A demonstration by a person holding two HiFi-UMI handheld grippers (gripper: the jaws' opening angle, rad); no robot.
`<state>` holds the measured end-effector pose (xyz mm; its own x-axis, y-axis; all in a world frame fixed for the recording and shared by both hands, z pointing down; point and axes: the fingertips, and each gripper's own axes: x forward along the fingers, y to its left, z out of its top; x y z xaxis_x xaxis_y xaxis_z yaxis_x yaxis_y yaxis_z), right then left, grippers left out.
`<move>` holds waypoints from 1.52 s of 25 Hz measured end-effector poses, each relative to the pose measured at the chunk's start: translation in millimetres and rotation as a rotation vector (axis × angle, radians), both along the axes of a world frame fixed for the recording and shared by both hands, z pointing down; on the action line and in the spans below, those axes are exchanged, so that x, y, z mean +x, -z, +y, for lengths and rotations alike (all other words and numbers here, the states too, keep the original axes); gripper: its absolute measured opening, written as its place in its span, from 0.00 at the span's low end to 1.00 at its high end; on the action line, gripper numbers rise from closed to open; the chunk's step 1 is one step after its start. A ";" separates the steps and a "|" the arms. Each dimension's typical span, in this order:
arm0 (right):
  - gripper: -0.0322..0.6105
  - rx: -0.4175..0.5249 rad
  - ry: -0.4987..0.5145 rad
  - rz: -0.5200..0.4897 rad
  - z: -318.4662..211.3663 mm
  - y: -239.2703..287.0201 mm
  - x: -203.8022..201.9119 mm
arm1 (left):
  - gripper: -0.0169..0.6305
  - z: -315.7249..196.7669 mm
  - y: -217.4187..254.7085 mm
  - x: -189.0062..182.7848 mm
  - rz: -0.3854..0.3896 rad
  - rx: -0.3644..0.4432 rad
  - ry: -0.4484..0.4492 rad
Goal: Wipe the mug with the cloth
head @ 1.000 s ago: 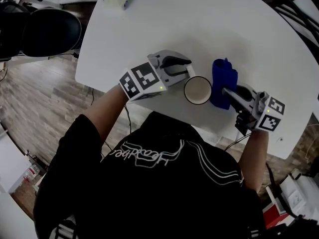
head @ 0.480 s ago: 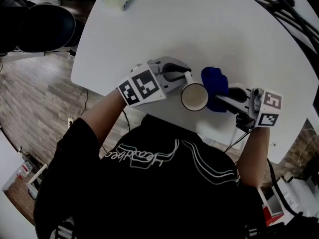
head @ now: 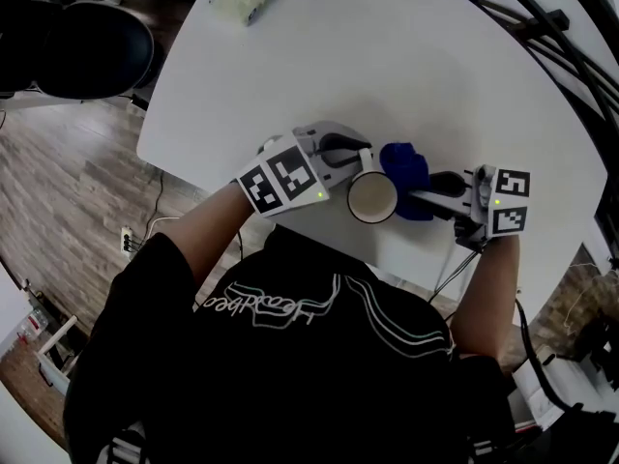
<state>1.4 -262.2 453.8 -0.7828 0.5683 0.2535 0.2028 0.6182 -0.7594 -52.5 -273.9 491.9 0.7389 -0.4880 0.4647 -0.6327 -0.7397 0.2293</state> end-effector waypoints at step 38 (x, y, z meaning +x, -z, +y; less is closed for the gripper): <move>0.12 -0.238 -0.948 -0.102 17.0 27.8 40.1 | 0.10 19.7 3.3 -15.7 -0.071 -0.038 0.054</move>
<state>41.4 -245.3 426.0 -0.9527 -0.2791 0.1200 -0.2271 0.3918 -0.8916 -68.2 -254.2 488.6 0.6761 -0.5078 0.5339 -0.6875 -0.6954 0.2092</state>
